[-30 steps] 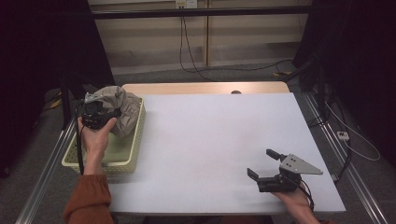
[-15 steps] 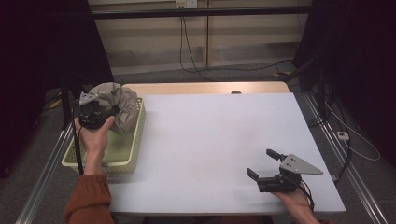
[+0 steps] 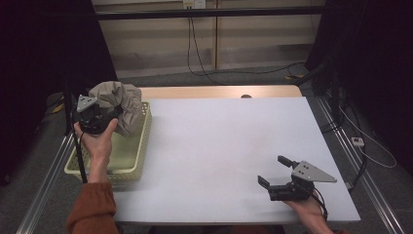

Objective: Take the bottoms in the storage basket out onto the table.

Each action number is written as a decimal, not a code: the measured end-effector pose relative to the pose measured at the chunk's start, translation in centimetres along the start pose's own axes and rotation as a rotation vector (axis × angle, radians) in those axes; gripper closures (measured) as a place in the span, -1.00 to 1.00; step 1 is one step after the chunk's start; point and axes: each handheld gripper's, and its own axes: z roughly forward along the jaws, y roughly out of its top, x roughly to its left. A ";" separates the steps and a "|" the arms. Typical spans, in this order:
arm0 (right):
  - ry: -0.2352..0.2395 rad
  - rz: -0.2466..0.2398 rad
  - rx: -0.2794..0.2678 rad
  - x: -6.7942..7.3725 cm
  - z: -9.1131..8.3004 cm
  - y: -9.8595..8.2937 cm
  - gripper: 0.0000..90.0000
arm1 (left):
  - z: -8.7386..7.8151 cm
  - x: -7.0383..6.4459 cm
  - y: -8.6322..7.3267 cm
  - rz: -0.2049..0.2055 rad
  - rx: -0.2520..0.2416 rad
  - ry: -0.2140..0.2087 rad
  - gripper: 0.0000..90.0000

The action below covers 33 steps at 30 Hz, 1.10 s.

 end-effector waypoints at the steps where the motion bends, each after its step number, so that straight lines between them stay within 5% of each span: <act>1: 0.000 -0.001 0.001 0.0 0.0 0.0 -1.00 | -0.1 0.0 0.0 0.001 -0.006 0.001 0.36; 33: 0.000 0.001 -0.004 0.0 0.0 0.0 -1.00 | -2.9 -1.2 1.5 0.032 -0.228 -0.006 0.36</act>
